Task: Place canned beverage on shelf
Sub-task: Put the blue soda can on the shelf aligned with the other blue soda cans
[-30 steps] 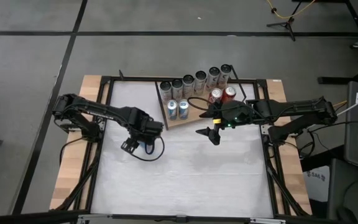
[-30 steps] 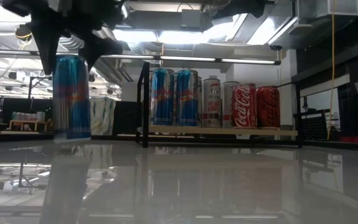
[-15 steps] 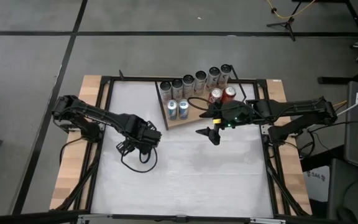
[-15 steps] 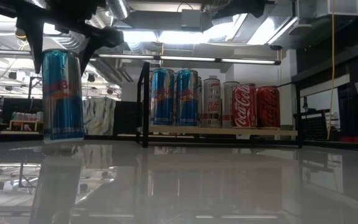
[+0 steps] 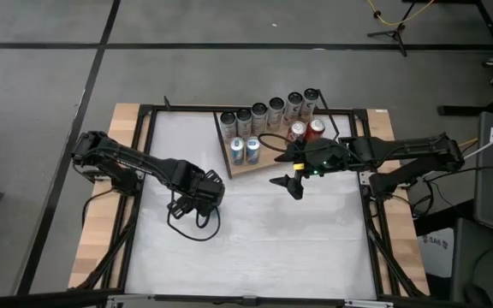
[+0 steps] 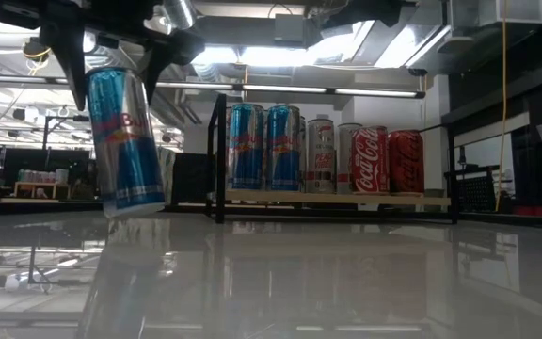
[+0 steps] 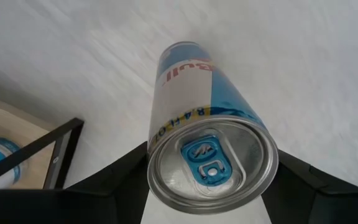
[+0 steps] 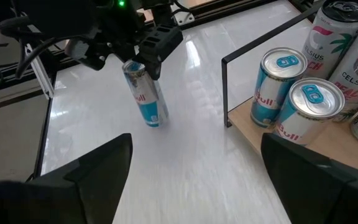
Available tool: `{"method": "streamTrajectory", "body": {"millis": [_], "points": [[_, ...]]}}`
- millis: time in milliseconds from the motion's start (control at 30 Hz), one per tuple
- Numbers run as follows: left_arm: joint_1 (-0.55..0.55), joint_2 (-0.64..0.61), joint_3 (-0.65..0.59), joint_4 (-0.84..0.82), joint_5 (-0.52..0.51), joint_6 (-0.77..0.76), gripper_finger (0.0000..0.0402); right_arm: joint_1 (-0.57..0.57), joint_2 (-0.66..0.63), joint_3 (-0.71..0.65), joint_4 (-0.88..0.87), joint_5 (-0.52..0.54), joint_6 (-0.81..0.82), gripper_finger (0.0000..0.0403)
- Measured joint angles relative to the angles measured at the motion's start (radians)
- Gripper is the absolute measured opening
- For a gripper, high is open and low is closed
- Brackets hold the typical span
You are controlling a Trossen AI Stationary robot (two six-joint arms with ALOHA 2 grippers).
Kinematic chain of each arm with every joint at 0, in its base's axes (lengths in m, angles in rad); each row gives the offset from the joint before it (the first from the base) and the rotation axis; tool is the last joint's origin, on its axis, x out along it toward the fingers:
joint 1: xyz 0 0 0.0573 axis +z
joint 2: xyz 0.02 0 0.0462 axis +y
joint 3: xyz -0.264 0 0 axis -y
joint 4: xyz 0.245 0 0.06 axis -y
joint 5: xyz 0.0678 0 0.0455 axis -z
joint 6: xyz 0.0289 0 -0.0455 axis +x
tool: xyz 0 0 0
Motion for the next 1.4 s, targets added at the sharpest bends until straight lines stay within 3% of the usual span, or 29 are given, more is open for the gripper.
{"method": "streamTrajectory", "body": {"millis": [733,1400], "points": [[0.000,0.000,0.000,-0.015,0.000,0.001,0.0244,0.000,0.000,0.000,0.000,0.000,0.000,0.0347],[0.000,0.000,0.000,-0.133,0.008,0.029,0.0244,0.000,0.000,0.000,0.000,0.000,0.000,0.0347]]}}
